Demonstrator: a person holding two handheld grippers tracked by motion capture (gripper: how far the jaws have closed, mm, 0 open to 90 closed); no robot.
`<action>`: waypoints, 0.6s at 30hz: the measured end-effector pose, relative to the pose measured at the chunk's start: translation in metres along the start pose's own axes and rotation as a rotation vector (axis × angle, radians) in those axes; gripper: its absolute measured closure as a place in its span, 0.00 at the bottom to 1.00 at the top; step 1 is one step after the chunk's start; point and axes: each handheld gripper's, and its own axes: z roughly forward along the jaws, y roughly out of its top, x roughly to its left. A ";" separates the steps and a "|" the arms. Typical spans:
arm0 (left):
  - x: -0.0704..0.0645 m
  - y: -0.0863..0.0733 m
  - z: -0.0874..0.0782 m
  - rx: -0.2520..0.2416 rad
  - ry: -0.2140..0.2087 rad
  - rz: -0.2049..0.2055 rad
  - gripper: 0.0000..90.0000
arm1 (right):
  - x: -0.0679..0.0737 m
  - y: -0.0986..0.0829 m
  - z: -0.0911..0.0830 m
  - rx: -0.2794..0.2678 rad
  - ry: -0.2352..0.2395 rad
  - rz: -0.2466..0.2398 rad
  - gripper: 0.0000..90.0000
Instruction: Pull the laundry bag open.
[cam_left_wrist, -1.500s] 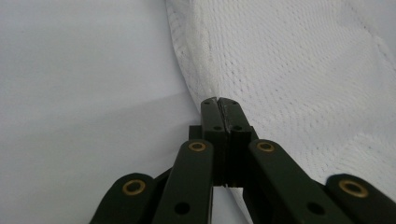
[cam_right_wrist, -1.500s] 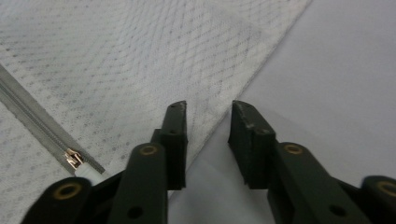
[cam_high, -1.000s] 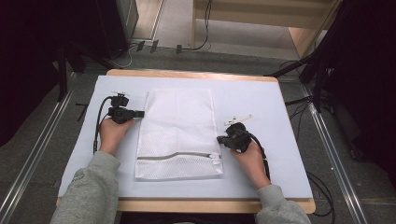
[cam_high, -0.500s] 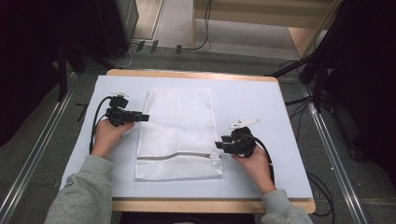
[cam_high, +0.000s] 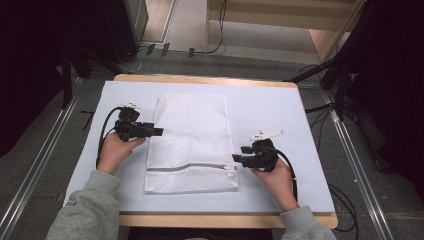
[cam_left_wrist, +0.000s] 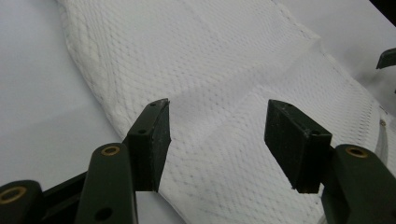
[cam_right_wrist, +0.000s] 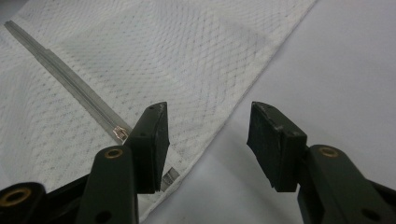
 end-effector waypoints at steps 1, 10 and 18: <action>-0.002 -0.001 -0.001 -0.004 -0.004 0.002 0.45 | 0.000 0.000 0.000 0.000 0.001 -0.002 0.55; -0.020 -0.012 -0.004 0.006 -0.013 0.038 0.42 | 0.003 -0.002 -0.002 -0.002 0.010 -0.008 0.55; -0.038 -0.017 0.000 0.027 -0.030 0.090 0.42 | 0.003 -0.002 0.000 0.004 0.007 -0.007 0.55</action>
